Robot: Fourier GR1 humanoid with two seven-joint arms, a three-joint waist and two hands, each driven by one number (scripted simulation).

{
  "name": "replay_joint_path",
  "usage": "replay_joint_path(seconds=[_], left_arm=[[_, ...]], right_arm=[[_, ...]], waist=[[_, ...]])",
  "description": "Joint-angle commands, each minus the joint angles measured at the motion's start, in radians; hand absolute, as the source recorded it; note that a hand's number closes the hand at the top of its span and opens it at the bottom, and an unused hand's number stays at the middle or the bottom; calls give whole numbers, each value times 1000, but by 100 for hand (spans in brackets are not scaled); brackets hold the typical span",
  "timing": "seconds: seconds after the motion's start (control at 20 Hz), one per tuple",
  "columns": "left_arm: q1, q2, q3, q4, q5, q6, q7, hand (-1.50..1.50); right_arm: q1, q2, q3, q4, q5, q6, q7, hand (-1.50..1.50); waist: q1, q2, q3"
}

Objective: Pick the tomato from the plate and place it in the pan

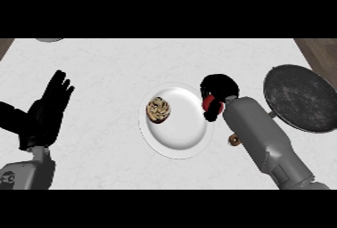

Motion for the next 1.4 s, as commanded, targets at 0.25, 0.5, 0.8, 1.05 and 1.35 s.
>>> replay_joint_path(seconds=[0.25,0.5,0.8,1.05,1.35], left_arm=[[-13,7,-5,-21,3,-11,2,0],[-35,-21,-59,-15,-3,-33,3,0],[-59,6,-34,-4,12,-55,6,0],[-43,-26,-51,12,-4,-34,-10,0],[-36,-45,-56,14,-36,9,-1,0]], right_arm=[[-182,-202,-244,130,61,-259,738,150],[-374,-216,-152,194,255,-286,1099,150],[-551,-238,-183,309,314,-244,1212,150],[-549,-298,-204,351,357,-328,1220,150],[-499,-313,-227,338,392,-398,1242,150]], waist=[[64,5,-8],[122,16,-7],[143,23,-3],[120,21,-2],[85,6,-1]])
